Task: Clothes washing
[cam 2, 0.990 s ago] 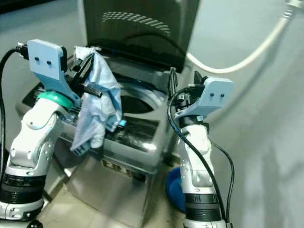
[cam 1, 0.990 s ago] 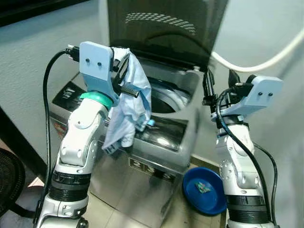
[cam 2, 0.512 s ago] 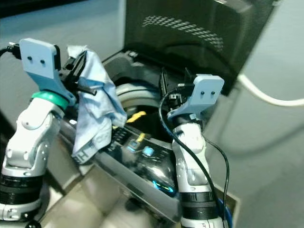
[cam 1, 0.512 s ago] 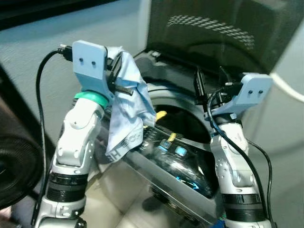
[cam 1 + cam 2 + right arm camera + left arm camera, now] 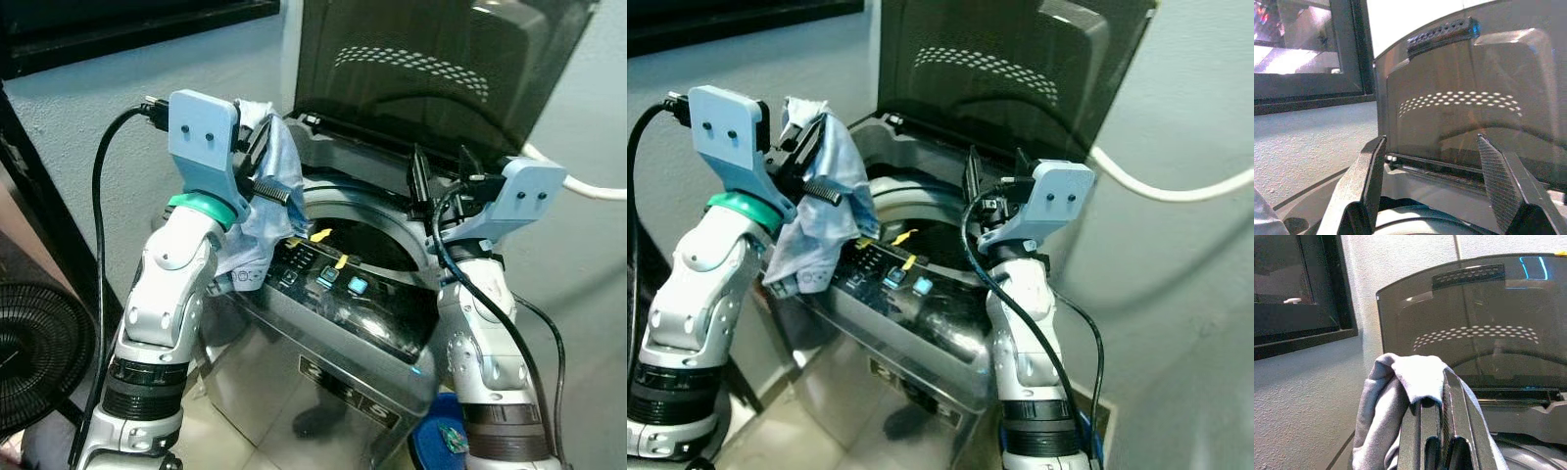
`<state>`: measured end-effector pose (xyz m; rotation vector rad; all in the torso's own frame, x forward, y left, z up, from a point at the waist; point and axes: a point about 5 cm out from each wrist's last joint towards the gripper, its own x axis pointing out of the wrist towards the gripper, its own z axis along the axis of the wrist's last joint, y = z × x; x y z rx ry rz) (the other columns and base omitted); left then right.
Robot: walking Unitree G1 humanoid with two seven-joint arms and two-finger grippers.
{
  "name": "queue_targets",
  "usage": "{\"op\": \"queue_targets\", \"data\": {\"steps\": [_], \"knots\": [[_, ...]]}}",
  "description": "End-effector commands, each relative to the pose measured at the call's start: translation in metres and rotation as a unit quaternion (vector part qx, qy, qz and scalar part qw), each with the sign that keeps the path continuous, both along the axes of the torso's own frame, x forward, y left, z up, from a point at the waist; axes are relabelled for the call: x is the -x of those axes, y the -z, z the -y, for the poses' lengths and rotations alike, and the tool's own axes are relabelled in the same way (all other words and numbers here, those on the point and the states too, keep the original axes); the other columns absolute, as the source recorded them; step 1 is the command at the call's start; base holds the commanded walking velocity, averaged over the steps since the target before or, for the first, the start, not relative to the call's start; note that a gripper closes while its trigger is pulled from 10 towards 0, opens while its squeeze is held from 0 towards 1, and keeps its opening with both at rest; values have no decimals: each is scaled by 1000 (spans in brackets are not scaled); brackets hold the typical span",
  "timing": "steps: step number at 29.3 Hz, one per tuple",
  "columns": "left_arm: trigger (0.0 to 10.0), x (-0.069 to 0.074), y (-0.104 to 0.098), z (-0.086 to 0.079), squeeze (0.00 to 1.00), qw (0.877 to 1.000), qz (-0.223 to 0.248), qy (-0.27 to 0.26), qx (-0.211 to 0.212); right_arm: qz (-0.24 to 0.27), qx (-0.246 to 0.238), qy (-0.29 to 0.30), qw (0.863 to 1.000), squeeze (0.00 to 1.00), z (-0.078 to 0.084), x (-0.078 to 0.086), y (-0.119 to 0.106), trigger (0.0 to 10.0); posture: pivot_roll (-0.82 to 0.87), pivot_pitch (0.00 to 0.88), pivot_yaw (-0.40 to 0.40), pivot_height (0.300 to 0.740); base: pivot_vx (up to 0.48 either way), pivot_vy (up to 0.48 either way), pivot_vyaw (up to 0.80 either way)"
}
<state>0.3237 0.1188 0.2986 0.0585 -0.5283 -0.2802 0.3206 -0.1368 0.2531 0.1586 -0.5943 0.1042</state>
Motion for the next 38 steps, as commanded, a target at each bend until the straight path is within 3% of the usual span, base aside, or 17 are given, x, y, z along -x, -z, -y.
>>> {"op": "queue_targets", "data": {"steps": [1, 18, 35, 38], "knots": [[10000, -1, 3, 0, 0, 1000, -8, -4, -7, -7, 1, 6, 1000, 0, 3, 0, 4, 10000, 58, 0, 45, 740, 0, 0, 0], [10000, -2, 4, 0, 0, 1000, -15, -4, -6, -7, 1, 8, 1000, 0, 3, 1, 4, 10000, 56, 0, 45, 740, 0, 0, 0], [10000, -2, 4, -3, 0, 1000, -22, -7, 8, -18, 11, 12, 1000, 0, 3, -1, 7, 10000, 59, 0, 43, 740, 0, 474, 0], [10000, -2, 5, -3, 0, 1000, -23, -8, 6, -32, 25, 19, 999, 0, 2, -4, 11, 10000, 59, 0, 43, 740, 0, 0, -800]]}}
